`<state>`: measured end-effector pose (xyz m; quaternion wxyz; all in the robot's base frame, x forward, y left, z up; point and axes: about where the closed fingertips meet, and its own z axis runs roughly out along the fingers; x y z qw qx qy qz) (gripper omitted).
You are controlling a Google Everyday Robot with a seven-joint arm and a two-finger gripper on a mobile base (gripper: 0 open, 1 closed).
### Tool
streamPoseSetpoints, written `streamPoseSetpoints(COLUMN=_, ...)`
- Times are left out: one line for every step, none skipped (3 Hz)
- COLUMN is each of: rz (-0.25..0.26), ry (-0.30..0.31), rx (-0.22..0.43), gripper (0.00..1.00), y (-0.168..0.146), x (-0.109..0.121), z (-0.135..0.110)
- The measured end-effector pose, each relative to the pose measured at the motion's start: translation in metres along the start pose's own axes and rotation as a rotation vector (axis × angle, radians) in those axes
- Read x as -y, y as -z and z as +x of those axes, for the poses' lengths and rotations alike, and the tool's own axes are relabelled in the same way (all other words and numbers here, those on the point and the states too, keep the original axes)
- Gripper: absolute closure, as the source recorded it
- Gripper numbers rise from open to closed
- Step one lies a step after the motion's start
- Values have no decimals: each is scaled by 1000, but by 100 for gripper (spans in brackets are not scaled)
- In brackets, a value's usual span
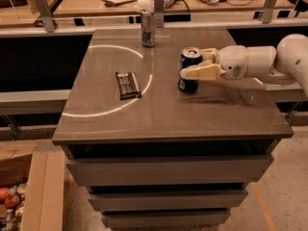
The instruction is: Place pepsi can upright
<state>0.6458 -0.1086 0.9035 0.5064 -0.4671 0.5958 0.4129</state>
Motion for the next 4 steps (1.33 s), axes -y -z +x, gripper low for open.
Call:
streamPoseSetpoints(rz=45, ry=1, rx=-32, gripper=0, y=26, x=-1, z=3)
streamPoseSetpoints(rz=119, ry=6, rx=-85, gripper=0, y=65, x=-4, z=5)
streamPoseSetpoints(rz=169, ry=-7, rx=-170, gripper=0, y=88, x=-4, z=5)
streamPoseSetpoints(rz=173, ry=-10, rx=-178, gripper=0, y=89, x=-3, z=6)
